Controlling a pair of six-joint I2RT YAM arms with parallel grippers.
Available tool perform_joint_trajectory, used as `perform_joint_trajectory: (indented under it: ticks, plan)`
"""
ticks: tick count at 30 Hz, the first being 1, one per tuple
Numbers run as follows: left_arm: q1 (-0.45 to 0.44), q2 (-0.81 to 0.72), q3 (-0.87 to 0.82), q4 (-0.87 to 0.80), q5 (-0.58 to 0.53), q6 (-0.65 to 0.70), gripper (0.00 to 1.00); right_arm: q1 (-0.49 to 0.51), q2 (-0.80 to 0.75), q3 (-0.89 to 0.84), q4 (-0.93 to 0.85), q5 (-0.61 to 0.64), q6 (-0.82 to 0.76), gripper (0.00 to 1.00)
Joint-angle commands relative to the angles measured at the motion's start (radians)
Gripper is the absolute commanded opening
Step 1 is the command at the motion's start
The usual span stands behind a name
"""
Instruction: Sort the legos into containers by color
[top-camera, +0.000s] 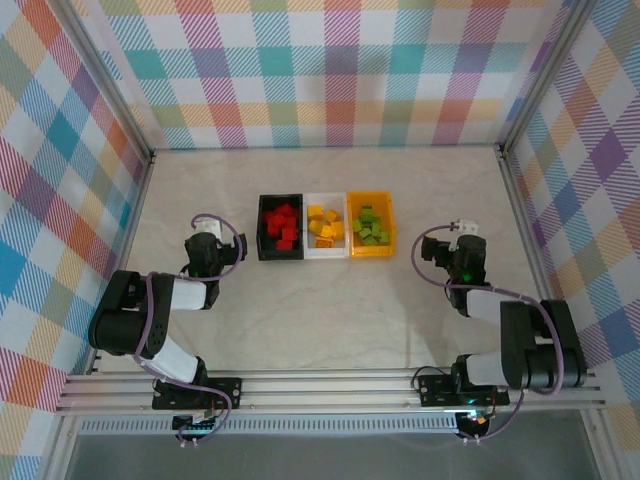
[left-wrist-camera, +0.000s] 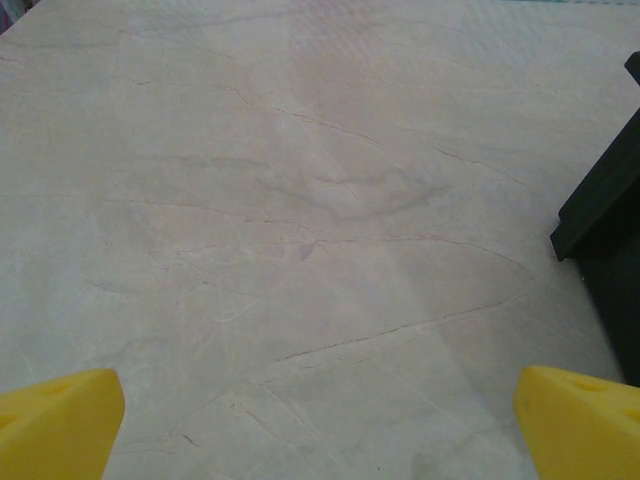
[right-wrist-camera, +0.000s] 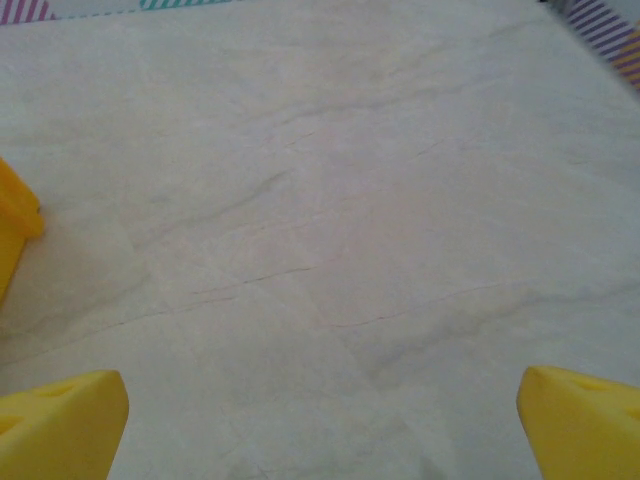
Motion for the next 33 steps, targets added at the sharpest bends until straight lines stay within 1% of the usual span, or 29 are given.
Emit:
perform_joint_trajectory:
  ticks: [1,3,4,6,7,8,33]
  plan:
    - [0.010,-0.001,0.003,0.025,0.013,-0.008,1.00,-0.007,0.096,0.039,0.172,-0.077,-0.019,1.00]
    - [0.011,0.000,0.004,0.023,0.012,-0.007,1.00,-0.005,0.176,0.016,0.310,-0.055,-0.018,1.00]
    - [0.011,-0.001,0.004,0.023,0.012,-0.007,1.00,-0.006,0.145,0.037,0.218,-0.061,-0.011,1.00]
    - [0.012,-0.001,0.004,0.024,0.014,-0.007,1.00,-0.008,0.163,0.036,0.250,-0.055,-0.010,1.00]
    - [0.012,-0.001,0.005,0.023,0.014,-0.007,1.00,-0.008,0.148,0.044,0.201,-0.050,-0.006,1.00]
    - [0.012,0.000,0.004,0.023,0.014,-0.007,1.00,-0.008,0.158,0.041,0.225,-0.048,-0.009,1.00]
    - [0.013,-0.001,0.002,0.024,0.014,-0.005,1.00,-0.008,0.152,0.041,0.218,-0.049,-0.008,1.00]
